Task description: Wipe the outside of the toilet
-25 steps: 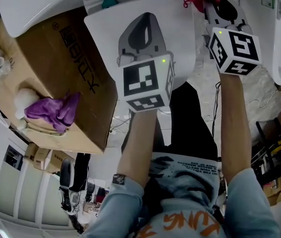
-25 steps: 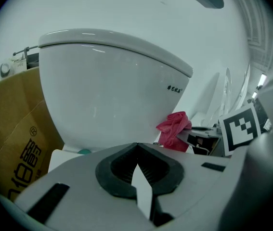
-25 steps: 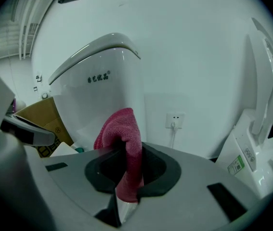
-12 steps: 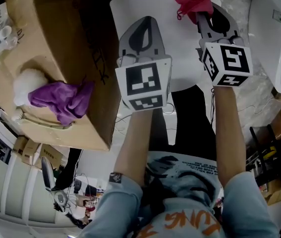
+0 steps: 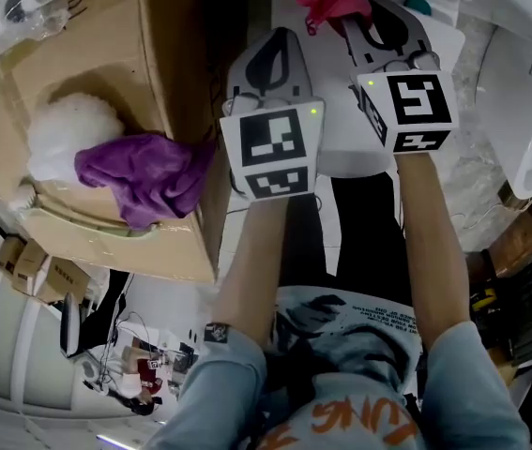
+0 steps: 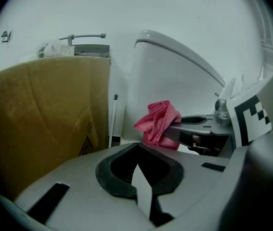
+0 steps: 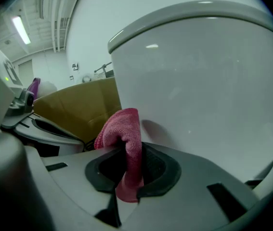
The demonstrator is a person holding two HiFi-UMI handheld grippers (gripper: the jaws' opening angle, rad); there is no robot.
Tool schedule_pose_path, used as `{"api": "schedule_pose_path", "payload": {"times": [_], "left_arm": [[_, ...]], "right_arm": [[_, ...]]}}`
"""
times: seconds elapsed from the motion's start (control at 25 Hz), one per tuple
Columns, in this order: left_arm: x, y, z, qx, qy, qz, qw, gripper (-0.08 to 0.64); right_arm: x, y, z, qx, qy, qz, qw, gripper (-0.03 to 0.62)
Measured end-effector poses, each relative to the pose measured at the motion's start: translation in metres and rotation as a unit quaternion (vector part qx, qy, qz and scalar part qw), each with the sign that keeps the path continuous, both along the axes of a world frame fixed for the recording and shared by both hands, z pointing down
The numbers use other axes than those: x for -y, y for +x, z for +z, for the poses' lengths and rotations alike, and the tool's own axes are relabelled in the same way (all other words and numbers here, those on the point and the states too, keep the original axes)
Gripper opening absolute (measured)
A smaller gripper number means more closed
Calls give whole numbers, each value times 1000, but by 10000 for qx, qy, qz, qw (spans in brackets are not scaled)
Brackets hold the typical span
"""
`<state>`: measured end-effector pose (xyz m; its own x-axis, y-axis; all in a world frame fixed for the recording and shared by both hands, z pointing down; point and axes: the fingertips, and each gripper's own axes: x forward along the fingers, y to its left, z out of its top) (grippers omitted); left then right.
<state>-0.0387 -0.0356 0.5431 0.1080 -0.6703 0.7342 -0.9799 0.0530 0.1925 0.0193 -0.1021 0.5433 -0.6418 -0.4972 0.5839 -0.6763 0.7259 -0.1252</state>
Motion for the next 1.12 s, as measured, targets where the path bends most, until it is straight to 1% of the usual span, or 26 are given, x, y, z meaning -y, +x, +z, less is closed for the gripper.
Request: {"api": "schedule_pose_path", "payload": {"times": [0.12, 0.28, 0.52, 0.6, 0.8, 1.0, 1.12], "left_arm": [[3, -13, 5, -36, -10, -24, 10000, 25], [6, -26, 13, -92, -69, -146, 9998, 25], [15, -42, 32, -134, -133, -226, 9996, 25], [15, -46, 36, -126, -187, -269, 9994, 25], [14, -47, 42, -129, -295, -322, 9990, 25], [20, -36, 47, -123, -339, -263, 9990, 25], [25, -24, 48, -113, -341, -154, 9992, 25]], "right_arm": [[4, -28, 4, -121, 120, -281, 9995, 71], [7, -56, 15, -321, 176, -631, 9973, 71], [11, -84, 43, -495, 113, -889, 9947, 71], [11, -87, 50, -557, 73, -954, 9939, 71], [17, -81, 60, -617, -24, -925, 9938, 71], [20, -68, 65, -590, -98, -848, 9946, 69], [23, -56, 67, -562, -124, -762, 9954, 69]]}}
